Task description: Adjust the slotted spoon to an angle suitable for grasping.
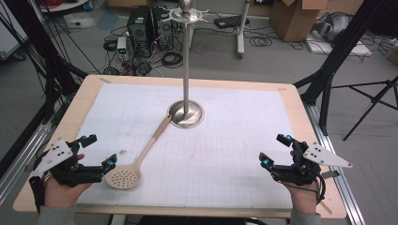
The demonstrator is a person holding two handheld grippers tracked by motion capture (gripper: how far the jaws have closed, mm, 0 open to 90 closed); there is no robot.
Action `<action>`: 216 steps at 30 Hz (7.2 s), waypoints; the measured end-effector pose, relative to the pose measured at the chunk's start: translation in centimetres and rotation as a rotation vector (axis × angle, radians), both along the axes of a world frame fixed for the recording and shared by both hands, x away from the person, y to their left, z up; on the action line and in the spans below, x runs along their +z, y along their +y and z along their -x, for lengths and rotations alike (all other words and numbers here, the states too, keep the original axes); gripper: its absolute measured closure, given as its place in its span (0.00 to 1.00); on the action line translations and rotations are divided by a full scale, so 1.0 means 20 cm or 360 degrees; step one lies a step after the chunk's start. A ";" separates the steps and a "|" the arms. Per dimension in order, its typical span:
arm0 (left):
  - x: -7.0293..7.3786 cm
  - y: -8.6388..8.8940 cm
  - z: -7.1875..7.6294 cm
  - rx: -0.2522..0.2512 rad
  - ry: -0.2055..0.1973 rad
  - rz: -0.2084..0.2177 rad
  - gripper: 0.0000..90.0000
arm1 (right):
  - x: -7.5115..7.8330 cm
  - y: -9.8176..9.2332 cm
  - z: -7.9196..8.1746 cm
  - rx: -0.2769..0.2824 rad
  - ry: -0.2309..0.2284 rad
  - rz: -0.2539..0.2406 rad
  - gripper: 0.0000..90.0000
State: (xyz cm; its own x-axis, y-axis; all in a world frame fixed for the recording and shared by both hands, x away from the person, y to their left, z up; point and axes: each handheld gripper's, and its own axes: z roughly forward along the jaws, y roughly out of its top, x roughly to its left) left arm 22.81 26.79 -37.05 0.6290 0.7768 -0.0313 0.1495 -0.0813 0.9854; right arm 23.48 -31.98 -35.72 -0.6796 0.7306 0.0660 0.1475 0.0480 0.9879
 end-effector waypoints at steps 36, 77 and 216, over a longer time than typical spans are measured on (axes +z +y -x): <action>-0.14 -0.06 -0.39 -0.0110 0.0216 -0.0204 1.00 | -0.01 0.02 -0.03 0.0042 0.0030 0.0021 0.09; -0.24 -0.25 -0.71 -0.0138 0.0532 -0.0359 1.00 | -0.01 0.01 -0.03 0.0058 0.0025 0.0015 0.09; -0.35 -0.57 -0.75 -0.0560 0.0708 -0.0548 1.00 | 0.04 -0.12 0.06 0.0008 -0.0047 -0.0094 0.09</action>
